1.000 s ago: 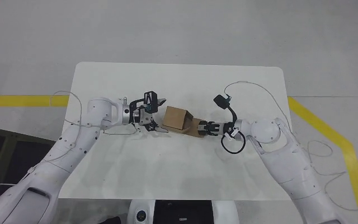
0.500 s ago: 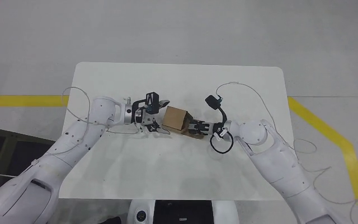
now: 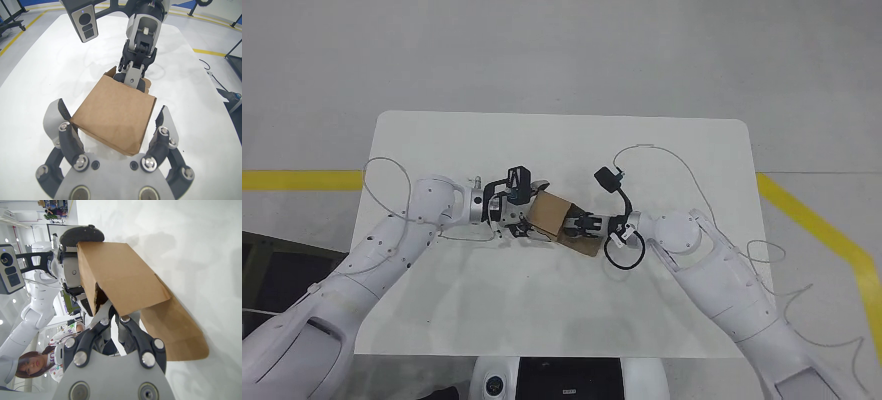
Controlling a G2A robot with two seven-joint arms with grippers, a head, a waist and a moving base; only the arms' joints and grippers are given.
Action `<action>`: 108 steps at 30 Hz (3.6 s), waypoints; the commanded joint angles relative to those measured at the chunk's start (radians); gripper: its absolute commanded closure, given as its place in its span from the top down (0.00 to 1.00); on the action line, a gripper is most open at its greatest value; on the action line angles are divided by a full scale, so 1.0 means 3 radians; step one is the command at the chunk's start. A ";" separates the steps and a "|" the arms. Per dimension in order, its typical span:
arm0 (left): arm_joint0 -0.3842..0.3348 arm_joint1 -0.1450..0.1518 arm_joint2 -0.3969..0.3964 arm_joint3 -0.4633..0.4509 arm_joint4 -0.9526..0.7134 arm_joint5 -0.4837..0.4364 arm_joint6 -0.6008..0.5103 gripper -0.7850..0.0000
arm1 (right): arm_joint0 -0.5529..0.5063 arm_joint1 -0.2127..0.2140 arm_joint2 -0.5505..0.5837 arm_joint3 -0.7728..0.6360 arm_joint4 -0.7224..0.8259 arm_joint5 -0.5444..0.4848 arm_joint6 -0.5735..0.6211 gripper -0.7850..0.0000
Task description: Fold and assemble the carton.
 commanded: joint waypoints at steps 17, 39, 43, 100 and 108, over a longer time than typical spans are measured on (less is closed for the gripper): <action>0.0102 -0.0024 -0.0184 -0.0025 -0.0094 0.0117 -0.0156 1.00 | -0.0084 0.0083 0.0275 -0.0092 -0.0239 -0.0059 0.0260 0.00; 0.0259 -0.0020 -0.0395 -0.0147 -0.0103 0.0130 -0.0285 1.00 | -0.0020 0.0062 0.0225 0.0005 -0.0340 -0.0147 0.0261 0.00; 0.0281 -0.0025 -0.0417 -0.0159 -0.0096 0.0131 -0.0306 1.00 | -0.0028 0.0048 0.0193 -0.0012 -0.0299 -0.0147 0.0268 0.00; 0.0509 -0.0076 -0.0696 -0.0373 -0.0045 0.0228 -0.0615 1.00 | -0.0455 0.0213 0.0777 -0.0325 -0.0633 0.0311 0.0634 0.23; 0.0534 -0.0077 -0.0740 -0.0391 -0.0033 0.0223 -0.0640 1.00 | -0.0375 0.0171 0.0612 -0.0237 -0.0533 0.0251 0.0583 0.25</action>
